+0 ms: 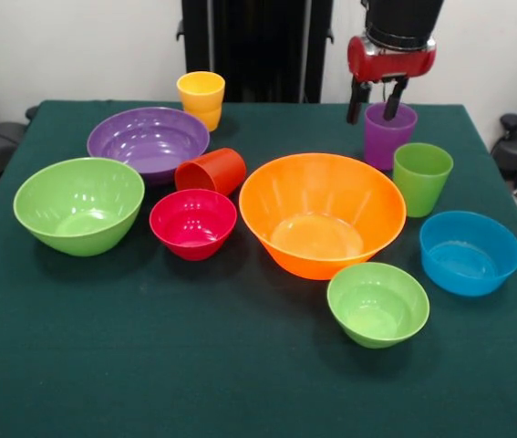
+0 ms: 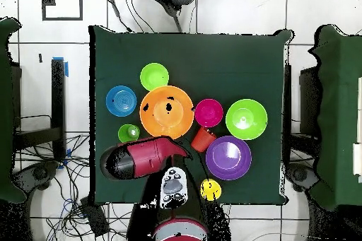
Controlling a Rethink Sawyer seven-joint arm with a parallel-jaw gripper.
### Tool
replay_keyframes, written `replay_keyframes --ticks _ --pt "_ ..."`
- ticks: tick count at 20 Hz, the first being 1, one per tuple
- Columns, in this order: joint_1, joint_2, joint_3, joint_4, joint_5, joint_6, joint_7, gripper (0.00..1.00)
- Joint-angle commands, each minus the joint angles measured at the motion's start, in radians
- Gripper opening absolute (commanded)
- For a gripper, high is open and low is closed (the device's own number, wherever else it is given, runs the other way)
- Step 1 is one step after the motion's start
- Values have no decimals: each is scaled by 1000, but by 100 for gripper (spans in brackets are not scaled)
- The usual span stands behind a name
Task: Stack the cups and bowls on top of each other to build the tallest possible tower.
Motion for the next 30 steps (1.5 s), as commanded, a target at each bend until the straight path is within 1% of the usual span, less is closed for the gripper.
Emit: replay_keyframes --ticks 1,3,5,7,16,19,30 --pt "-21 91 57 40 11 0 109 100" --pt "-22 113 56 23 5 9 100 100" --pt "-20 135 55 28 -2 -12 103 100" --pt "-15 146 57 24 -2 -7 104 100" --pt "-16 206 93 8 26 -15 107 100" --pt "-10 221 92 3 26 -25 114 100" --pt "-4 174 86 40 35 -13 123 100"
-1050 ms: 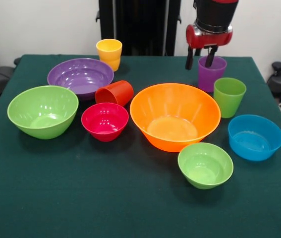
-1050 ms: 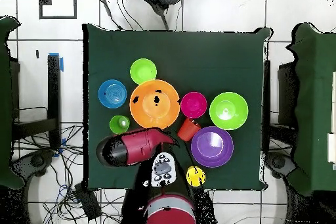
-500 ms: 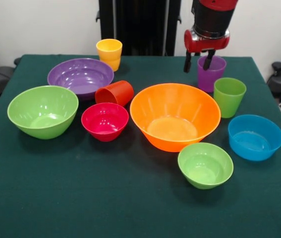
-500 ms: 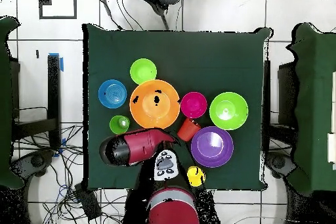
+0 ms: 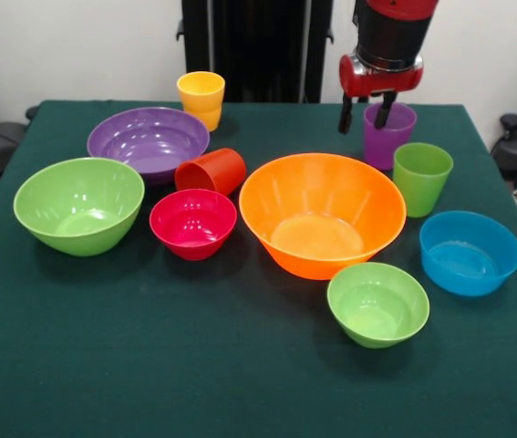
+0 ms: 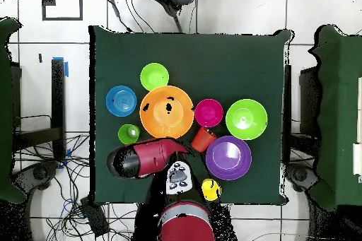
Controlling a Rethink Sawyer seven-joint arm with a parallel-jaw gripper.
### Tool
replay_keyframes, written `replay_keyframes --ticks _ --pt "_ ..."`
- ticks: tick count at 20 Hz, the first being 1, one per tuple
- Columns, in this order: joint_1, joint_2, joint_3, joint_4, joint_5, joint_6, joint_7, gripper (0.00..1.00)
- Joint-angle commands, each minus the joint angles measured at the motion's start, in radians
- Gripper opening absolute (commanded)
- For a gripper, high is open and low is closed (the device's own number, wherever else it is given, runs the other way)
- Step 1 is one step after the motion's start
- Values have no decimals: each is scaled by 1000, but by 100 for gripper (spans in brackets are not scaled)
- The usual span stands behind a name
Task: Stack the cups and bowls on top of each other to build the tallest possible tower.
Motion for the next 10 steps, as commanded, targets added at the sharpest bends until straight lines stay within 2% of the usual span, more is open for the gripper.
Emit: replay_keyframes --ticks 1,10 --pt "13 89 82 45 21 -9 123 100" --pt "13 70 83 49 28 9 122 100"
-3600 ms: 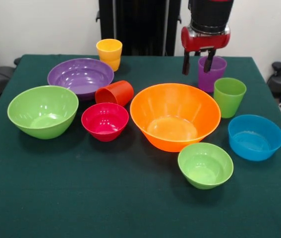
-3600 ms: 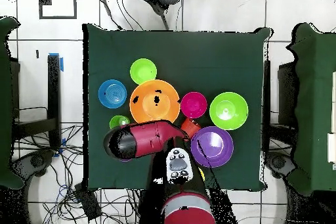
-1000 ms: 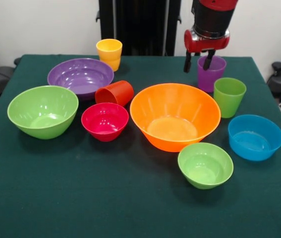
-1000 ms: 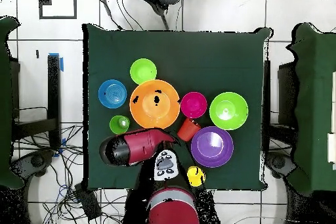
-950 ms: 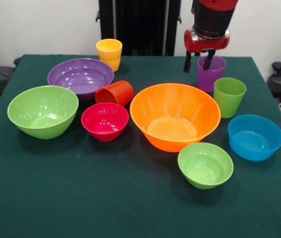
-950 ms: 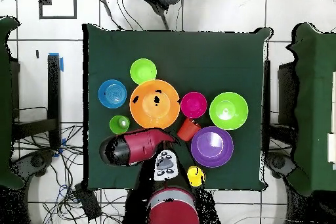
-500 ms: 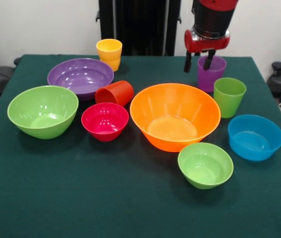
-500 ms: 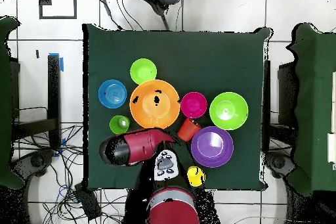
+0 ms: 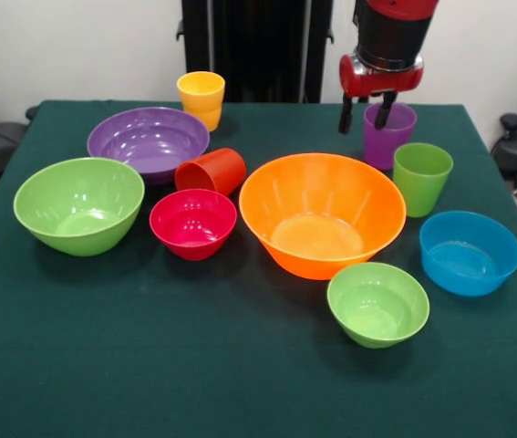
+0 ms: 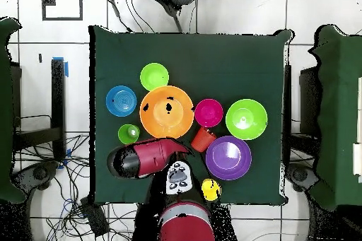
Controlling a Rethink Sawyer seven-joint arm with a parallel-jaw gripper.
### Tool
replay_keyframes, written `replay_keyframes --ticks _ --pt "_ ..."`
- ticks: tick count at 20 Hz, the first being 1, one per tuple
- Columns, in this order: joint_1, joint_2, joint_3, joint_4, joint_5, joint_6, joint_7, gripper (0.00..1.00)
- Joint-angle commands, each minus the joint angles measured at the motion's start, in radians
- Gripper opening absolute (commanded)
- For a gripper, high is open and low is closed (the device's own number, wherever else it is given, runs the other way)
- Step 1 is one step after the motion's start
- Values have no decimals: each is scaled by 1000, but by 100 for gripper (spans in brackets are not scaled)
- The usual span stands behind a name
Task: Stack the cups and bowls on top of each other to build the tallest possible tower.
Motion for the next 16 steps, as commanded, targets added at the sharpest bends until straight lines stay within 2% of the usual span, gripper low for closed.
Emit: replay_keyframes --ticks 1,16 --pt "10 65 86 53 29 9 121 100" --pt "-17 -30 119 122 59 48 103 100"
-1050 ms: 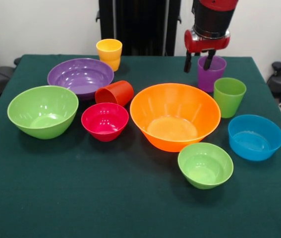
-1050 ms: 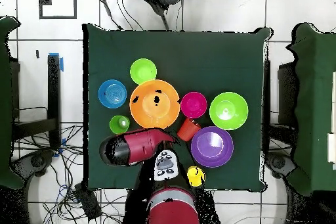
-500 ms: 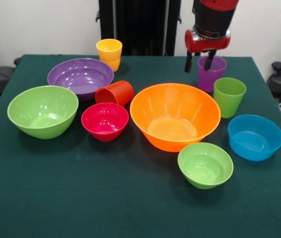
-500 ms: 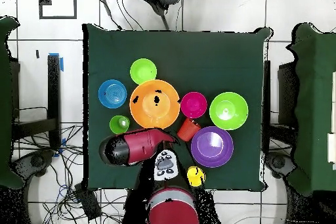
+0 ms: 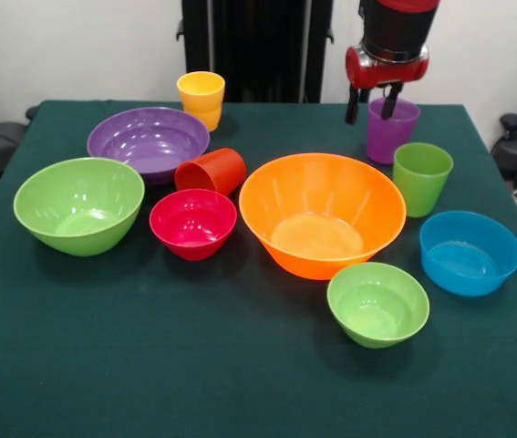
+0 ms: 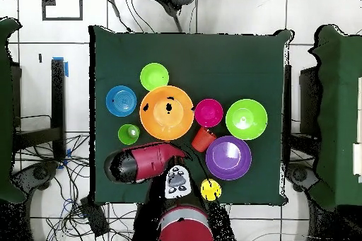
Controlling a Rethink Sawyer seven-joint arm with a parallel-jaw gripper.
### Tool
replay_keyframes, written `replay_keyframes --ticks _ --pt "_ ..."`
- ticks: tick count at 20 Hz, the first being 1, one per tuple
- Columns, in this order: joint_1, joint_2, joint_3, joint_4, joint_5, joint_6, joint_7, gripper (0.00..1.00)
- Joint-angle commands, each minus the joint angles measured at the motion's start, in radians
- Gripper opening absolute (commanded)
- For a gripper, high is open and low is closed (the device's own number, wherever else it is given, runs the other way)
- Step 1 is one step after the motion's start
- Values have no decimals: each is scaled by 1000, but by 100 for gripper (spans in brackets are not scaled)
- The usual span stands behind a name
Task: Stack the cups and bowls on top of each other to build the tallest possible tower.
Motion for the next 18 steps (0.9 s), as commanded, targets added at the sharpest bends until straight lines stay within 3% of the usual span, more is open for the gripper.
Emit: replay_keyframes --ticks 1,7,12,18 --pt "-14 -9 99 75 38 48 102 100" --pt "-11 1 92 66 40 58 95 100" --pt "6 61 60 43 13 6 108 100" --pt "9 69 53 40 7 -11 113 100"
